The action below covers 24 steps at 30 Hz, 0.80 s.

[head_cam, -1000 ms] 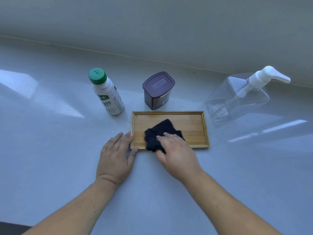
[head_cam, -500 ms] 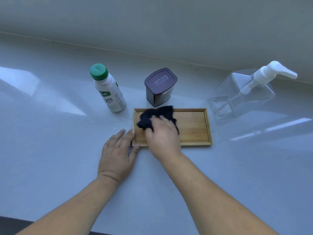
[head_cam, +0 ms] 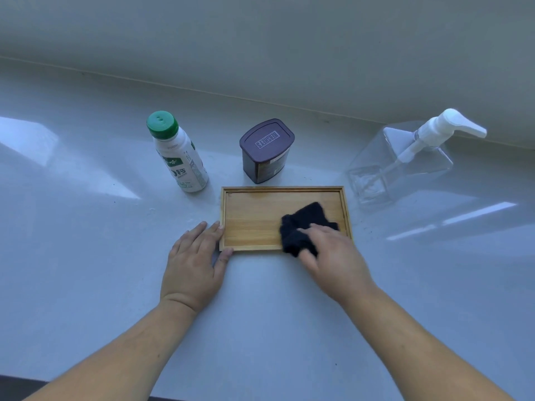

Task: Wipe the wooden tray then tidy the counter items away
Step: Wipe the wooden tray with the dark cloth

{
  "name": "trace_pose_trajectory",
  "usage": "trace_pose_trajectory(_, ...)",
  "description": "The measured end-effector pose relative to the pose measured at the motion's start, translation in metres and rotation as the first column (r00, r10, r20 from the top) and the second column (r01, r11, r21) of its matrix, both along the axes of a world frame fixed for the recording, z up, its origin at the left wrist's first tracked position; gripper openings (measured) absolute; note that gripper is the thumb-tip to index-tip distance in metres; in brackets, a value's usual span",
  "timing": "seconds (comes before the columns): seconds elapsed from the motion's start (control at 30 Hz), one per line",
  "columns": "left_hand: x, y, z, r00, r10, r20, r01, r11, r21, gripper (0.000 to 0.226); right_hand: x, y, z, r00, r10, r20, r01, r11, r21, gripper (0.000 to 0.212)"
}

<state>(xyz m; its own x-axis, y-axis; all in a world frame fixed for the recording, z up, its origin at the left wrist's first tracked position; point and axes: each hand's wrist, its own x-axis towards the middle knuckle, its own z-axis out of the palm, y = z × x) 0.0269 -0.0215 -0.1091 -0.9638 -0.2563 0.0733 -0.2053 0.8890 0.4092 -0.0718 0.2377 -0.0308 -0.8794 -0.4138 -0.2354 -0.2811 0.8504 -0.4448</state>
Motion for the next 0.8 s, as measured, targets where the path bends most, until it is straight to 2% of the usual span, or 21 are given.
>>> trace_pose_trajectory(0.1,0.0,0.0,0.001,1.0,-0.003,-0.002,0.003,1.0,-0.001,0.057,-0.005,0.024,0.0,0.978,-0.203,-0.038,0.205,0.977,0.06,0.009)
trace_pose_trajectory(0.17,0.0,0.0,0.001,1.0,-0.003,-0.002,0.003,1.0,-0.013,0.057,-0.011,0.01,-0.002,0.944,-0.329,-0.04,0.331,0.943,0.047,0.014)
trace_pose_trajectory(0.23,0.0,-0.001,-0.001,1.0,-0.007,-0.001,0.007,1.0,-0.02,0.057,-0.021,-0.02,-0.008,0.927,-0.374,-0.028,0.375,0.927,0.025,0.016)
trace_pose_trajectory(0.3,0.0,-0.002,-0.002,1.0,-0.002,0.001,0.002,1.0,-0.015,0.056,-0.027,-0.059,-0.015,0.921,-0.389,-0.014,0.389,0.921,-0.01,0.036)
trace_pose_trajectory(0.4,0.0,-0.002,-0.004,1.0,0.008,-0.011,-0.008,1.0,-0.006,0.055,-0.018,-0.113,-0.021,0.953,-0.302,-0.031,0.3,0.952,-0.057,0.047)
trace_pose_trajectory(0.53,0.0,-0.003,-0.006,1.0,0.008,-0.025,-0.008,1.0,0.001,0.044,0.006,-0.147,-0.029,1.0,-0.017,-0.02,0.015,0.993,-0.114,0.05)
trace_pose_trajectory(0.67,0.0,-0.004,-0.007,1.0,0.001,-0.021,-0.001,1.0,0.006,0.043,0.001,-0.131,-0.022,0.998,0.064,0.03,-0.059,0.989,-0.132,0.048)
trace_pose_trajectory(0.8,0.001,-0.004,-0.006,1.0,-0.006,-0.014,0.006,1.0,0.001,0.054,0.02,-0.086,-0.012,0.994,0.108,0.019,-0.108,0.994,-0.012,0.04)
